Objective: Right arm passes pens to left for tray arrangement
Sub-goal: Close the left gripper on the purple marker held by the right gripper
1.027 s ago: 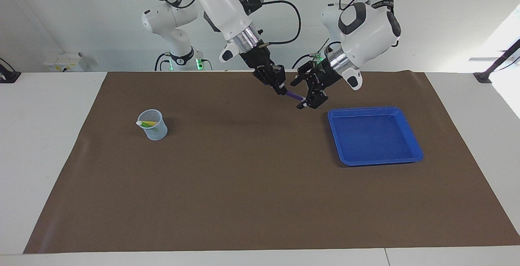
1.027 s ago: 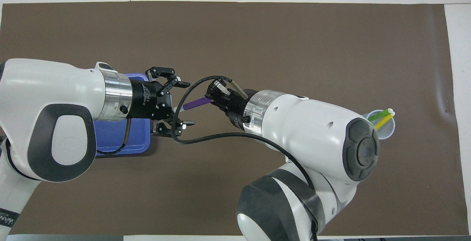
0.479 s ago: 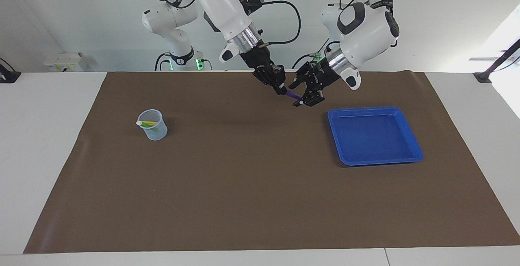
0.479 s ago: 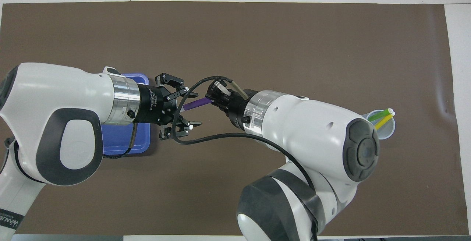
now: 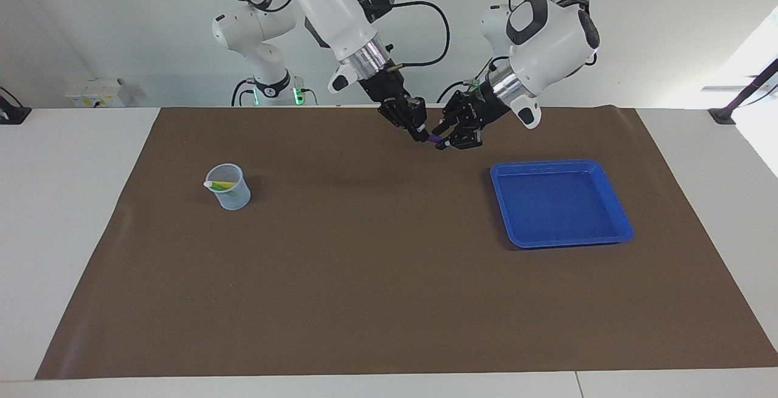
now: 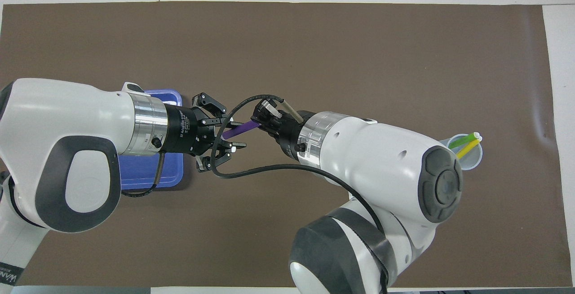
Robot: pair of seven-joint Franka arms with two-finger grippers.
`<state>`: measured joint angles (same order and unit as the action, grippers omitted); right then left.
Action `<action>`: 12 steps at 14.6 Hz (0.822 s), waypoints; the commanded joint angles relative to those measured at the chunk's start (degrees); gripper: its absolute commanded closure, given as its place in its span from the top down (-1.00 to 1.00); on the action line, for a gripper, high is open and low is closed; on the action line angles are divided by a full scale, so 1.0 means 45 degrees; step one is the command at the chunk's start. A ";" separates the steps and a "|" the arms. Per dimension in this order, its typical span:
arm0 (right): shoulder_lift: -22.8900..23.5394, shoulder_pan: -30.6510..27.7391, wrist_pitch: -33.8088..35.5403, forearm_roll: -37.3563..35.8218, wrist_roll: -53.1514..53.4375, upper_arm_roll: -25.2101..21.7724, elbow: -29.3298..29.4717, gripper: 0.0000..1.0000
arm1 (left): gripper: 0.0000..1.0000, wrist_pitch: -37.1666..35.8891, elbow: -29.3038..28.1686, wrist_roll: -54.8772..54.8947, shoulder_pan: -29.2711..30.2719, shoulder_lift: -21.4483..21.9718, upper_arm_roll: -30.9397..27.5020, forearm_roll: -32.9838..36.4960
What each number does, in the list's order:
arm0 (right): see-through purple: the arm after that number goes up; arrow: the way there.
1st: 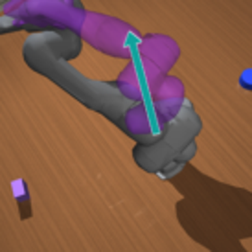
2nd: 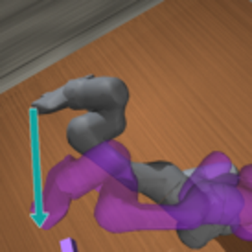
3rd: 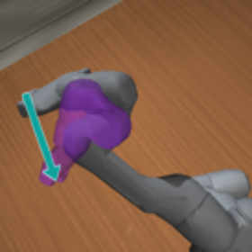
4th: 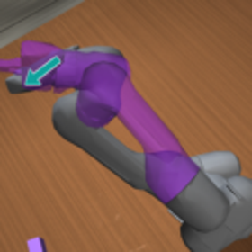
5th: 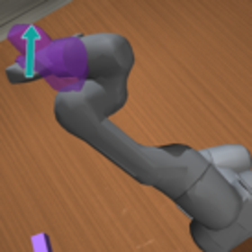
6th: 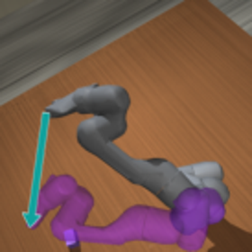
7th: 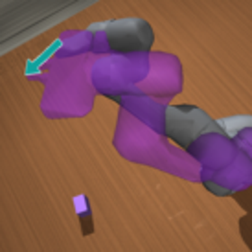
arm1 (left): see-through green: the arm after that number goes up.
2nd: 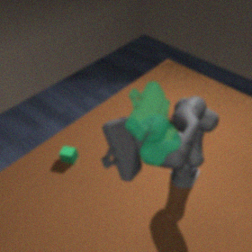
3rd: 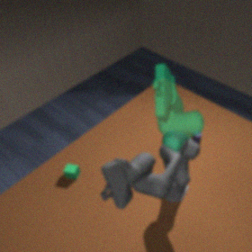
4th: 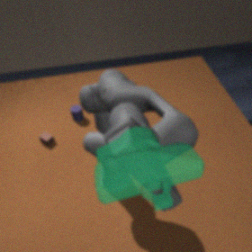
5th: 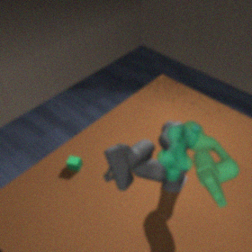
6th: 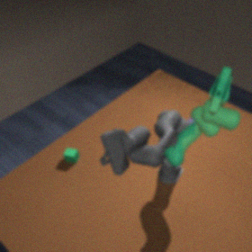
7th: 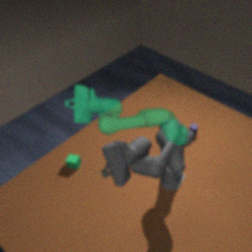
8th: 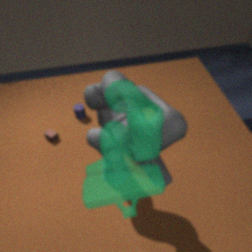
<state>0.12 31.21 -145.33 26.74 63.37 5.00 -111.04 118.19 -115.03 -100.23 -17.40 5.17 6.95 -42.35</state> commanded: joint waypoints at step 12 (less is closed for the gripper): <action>-0.0222 -0.0119 -0.0107 0.0348 -0.0450 -0.0057 -0.0267 1.00 | -1.00 -0.0054 -0.0063 -0.0168 -0.0117 0.0257 -0.0079 0.0310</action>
<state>-0.46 31.24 -145.27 27.04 63.25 4.82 -111.51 118.62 -114.93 -100.54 -17.54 5.23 6.82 -41.83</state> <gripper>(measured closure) 0.678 0.815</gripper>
